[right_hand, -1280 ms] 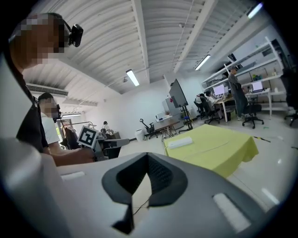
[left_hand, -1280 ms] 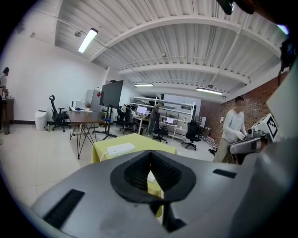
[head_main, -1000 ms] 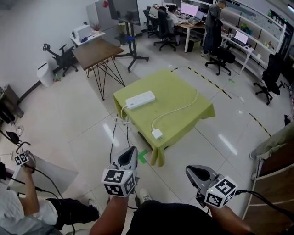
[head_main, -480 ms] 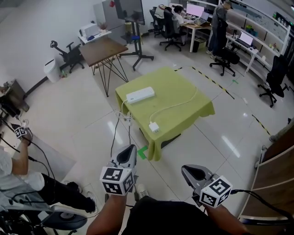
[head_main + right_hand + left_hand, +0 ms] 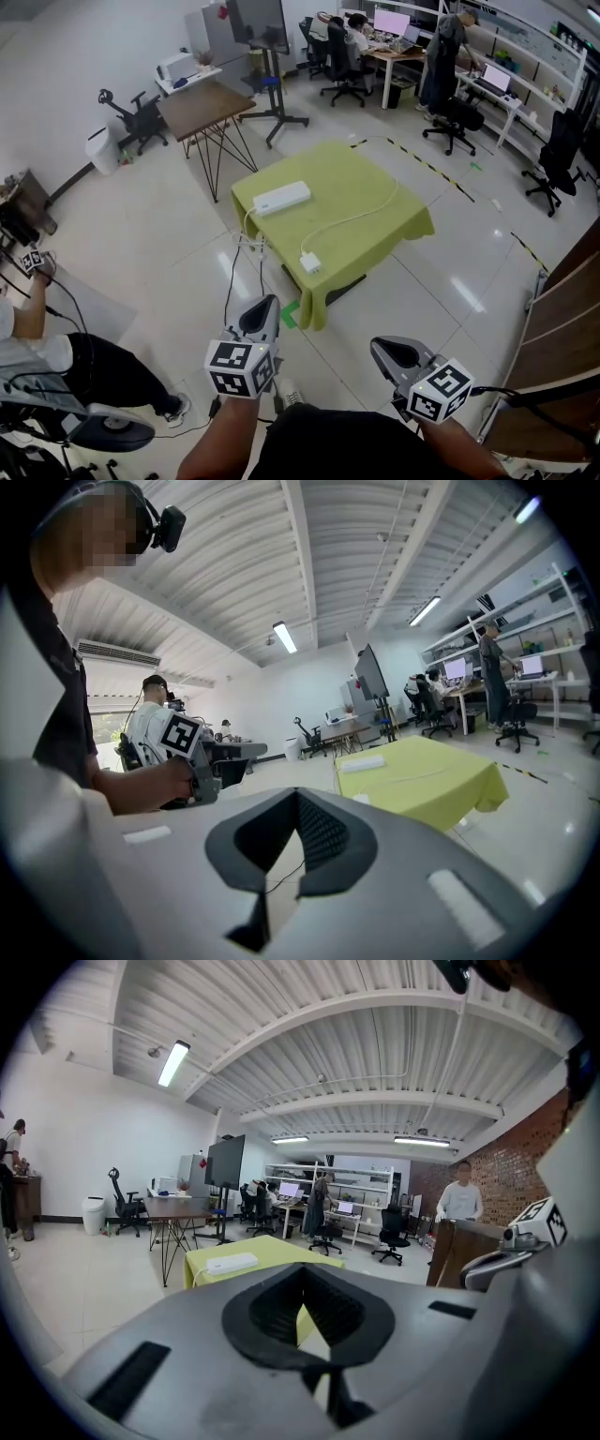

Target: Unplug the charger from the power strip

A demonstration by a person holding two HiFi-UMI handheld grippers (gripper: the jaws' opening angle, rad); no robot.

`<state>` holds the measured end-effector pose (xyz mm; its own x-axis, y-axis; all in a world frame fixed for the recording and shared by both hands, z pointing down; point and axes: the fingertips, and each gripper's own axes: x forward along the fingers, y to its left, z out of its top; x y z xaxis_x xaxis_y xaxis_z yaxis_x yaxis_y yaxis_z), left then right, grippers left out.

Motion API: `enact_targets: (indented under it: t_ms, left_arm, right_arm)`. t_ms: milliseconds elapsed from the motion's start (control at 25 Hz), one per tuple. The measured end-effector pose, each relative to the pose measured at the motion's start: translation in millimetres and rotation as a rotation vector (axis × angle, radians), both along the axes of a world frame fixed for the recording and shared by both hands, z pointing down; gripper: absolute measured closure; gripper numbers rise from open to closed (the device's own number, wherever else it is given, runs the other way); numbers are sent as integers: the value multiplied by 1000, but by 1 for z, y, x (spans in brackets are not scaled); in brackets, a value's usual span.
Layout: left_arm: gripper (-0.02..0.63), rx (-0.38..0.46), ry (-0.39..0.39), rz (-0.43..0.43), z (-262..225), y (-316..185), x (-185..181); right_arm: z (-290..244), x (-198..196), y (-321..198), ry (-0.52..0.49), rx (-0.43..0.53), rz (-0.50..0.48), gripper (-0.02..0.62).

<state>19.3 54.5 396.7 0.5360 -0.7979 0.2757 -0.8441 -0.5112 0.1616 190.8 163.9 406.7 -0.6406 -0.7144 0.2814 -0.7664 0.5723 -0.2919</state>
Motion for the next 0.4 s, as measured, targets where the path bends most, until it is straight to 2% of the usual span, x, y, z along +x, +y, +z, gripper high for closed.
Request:
enact_targets:
  t_ms: [400]
  left_arm:
    - [600,6,-11,10,-4,-6,1]
  right_arm:
    - [-5,1,-5,6,7,12,595]
